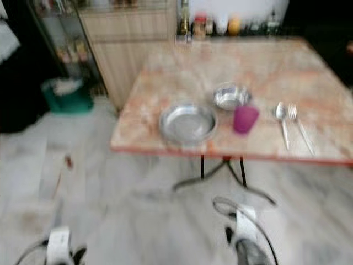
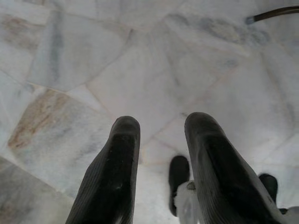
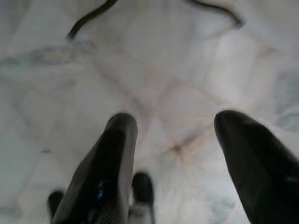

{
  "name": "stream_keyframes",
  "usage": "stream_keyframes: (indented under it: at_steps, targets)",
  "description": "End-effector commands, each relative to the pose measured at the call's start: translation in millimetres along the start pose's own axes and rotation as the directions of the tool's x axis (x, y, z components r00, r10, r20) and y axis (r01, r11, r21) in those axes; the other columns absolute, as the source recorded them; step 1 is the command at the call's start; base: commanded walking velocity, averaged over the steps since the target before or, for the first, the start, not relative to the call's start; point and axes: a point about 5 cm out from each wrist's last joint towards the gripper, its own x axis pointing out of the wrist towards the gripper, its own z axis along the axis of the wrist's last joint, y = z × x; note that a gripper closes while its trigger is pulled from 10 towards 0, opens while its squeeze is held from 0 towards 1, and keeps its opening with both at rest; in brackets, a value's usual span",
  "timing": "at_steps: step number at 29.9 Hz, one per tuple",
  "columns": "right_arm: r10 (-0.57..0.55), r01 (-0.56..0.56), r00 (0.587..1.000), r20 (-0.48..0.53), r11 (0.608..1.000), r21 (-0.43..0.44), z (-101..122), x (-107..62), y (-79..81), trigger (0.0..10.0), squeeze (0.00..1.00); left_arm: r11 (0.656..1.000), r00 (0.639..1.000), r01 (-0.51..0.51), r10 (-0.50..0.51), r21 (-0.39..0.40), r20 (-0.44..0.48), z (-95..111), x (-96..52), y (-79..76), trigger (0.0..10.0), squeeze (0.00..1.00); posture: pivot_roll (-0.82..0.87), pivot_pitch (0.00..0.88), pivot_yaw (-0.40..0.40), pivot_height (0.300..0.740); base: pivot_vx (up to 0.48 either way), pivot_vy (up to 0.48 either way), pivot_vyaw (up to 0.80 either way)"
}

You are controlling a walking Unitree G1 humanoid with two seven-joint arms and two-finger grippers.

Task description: Setting the table

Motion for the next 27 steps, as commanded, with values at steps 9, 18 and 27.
stream_keyframes:
  at_steps: [9, 18, 27]
  targets:
    - [0.022, -0.022, 1.000, 0.003, 1.000, 0.004, -3, -0.4, 5.7, 10.0, 0.00, 1.000, 1.000, -0.019, 0.019, 0.008, 0.010, -1, -1.8, 8.1, 10.0, 0.00, -0.01, 0.000, 0.042, 0.740, 0.000, 0.000, 0.00]
    - [0.021, -0.021, 1.000, 0.000, 1.000, 0.011, -6, -0.7, 3.9, 10.0, 0.00, 1.000, 1.000, -0.017, 0.017, 0.008, 0.003, -3, -2.3, 6.6, 10.0, 0.00, -0.02, 0.000, 0.046, 0.740, 0.000, 0.000, 0.00]
    - [0.013, -0.013, 1.000, -0.013, 1.000, 0.007, -8, -0.9, 0.8, 10.0, 0.00, 1.000, 1.000, -0.012, 0.012, 0.005, -0.004, -5, -2.1, 2.8, 10.0, 0.00, -0.02, 0.000, 0.042, 0.740, 0.000, 0.000, -0.30]
